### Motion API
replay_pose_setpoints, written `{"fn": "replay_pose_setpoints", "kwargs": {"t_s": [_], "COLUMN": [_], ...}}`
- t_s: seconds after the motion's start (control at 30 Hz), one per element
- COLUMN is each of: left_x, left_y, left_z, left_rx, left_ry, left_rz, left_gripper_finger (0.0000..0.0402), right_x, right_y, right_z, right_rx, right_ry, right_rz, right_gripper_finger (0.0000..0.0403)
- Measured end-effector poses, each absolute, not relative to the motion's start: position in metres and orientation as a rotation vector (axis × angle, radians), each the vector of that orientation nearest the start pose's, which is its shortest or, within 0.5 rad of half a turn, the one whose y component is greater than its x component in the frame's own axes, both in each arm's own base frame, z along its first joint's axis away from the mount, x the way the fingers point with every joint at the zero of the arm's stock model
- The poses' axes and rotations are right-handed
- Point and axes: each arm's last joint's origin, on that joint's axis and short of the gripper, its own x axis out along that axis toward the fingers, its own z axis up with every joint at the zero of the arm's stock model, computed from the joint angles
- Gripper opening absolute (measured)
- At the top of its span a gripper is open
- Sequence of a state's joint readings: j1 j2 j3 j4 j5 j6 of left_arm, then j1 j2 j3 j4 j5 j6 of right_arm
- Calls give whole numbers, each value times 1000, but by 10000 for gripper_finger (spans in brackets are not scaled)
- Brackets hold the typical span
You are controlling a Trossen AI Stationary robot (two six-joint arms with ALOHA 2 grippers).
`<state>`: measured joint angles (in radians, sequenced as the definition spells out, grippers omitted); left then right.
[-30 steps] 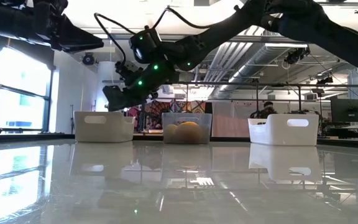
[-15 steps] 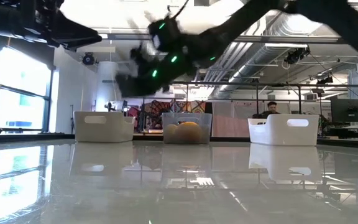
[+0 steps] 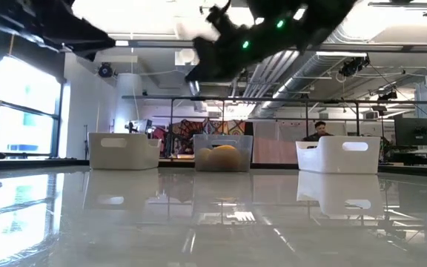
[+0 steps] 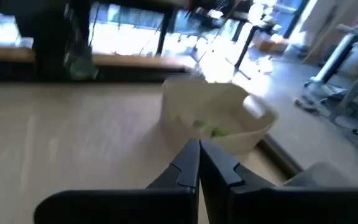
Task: Sort produce into baskets
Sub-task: Put the lemon into the black bin
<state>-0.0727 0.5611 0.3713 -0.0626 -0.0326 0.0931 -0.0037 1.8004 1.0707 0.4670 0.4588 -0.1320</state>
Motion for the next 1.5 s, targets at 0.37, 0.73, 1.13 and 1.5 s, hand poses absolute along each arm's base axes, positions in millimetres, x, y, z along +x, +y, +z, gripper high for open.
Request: {"fn": "replay_pose_setpoints", "kwargs": {"t_s": [0.37, 0.73, 1.13, 1.5], "left_x": [163, 171, 177, 183], "left_y": [-56, -117, -157, -168], "left_z": [244, 222, 193, 175], "left_rx": [16, -65, -118, -47], "left_ry": [661, 1047, 1249, 1282], "left_rz": [-261, -322, -285, -333], "left_gripper_finger": [19, 76, 213, 241], "right_x": [371, 369, 368, 368], "right_y": [0, -1, -1, -1], "right_z": [217, 212, 209, 208], "right_rx": [-204, -196, -196, -199], "right_ry": [299, 337, 368, 381], "right_rz": [-494, -494, -493, -492], "right_gripper_finger": [0, 0, 0, 0]}}
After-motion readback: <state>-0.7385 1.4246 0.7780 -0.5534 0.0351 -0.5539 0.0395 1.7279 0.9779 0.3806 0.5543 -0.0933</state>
